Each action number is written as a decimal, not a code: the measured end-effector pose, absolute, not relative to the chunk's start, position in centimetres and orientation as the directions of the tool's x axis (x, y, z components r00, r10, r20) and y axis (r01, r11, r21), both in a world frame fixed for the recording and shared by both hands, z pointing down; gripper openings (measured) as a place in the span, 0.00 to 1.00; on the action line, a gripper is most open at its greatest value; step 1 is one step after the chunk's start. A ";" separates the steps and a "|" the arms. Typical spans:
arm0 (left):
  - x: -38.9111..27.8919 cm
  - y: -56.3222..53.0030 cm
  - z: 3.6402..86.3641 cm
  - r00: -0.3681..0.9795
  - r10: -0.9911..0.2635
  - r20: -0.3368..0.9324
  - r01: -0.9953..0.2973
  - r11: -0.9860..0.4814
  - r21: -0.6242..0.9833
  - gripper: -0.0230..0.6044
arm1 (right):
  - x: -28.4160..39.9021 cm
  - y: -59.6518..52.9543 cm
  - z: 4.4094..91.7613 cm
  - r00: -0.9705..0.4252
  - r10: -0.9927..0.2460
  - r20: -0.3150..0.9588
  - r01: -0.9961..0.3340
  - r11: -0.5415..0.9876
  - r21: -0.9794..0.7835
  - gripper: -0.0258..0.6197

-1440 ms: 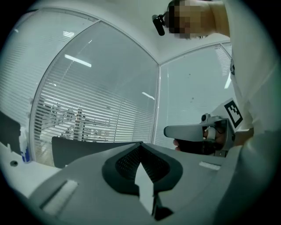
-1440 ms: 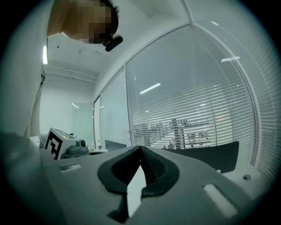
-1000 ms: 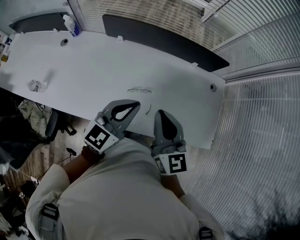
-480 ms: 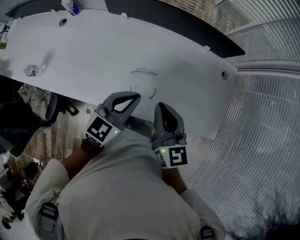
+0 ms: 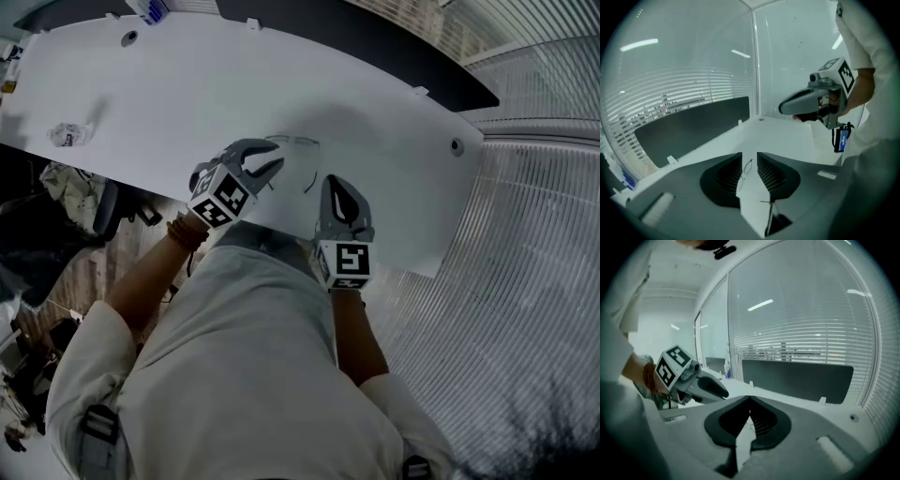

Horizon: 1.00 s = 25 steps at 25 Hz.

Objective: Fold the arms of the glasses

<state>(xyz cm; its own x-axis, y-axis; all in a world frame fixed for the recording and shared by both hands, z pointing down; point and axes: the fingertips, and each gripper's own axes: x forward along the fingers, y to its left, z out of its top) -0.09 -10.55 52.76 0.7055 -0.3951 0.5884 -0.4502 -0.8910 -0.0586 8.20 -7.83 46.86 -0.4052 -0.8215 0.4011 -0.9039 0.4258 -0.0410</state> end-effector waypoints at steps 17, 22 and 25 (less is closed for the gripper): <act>0.2 -15.2 70.2 0.522 -0.129 0.843 -0.235 -0.972 -0.003 0.29 | 12.2 -11.0 66.6 -0.284 -0.646 0.709 -0.931 0.363 -0.043 0.04; 0.1 -15.1 71.0 0.510 -0.114 0.852 -0.217 -0.976 -0.001 0.14 | 12.6 -10.8 68.4 -0.278 -0.613 0.740 -0.930 0.363 -0.049 0.04; 0.0 -15.1 71.3 0.507 -0.117 0.854 -0.211 -0.977 -0.009 0.09 | 12.6 -10.5 69.7 -0.275 -0.580 0.767 -0.926 0.375 -0.048 0.04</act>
<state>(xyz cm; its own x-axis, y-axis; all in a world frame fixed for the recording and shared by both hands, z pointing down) 0.01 -15.12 71.30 0.5071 -0.1171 0.8539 -0.2110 -0.9775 -0.0088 12.59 -10.54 69.67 -0.2750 -0.5803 0.7666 -0.9258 0.3748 -0.0484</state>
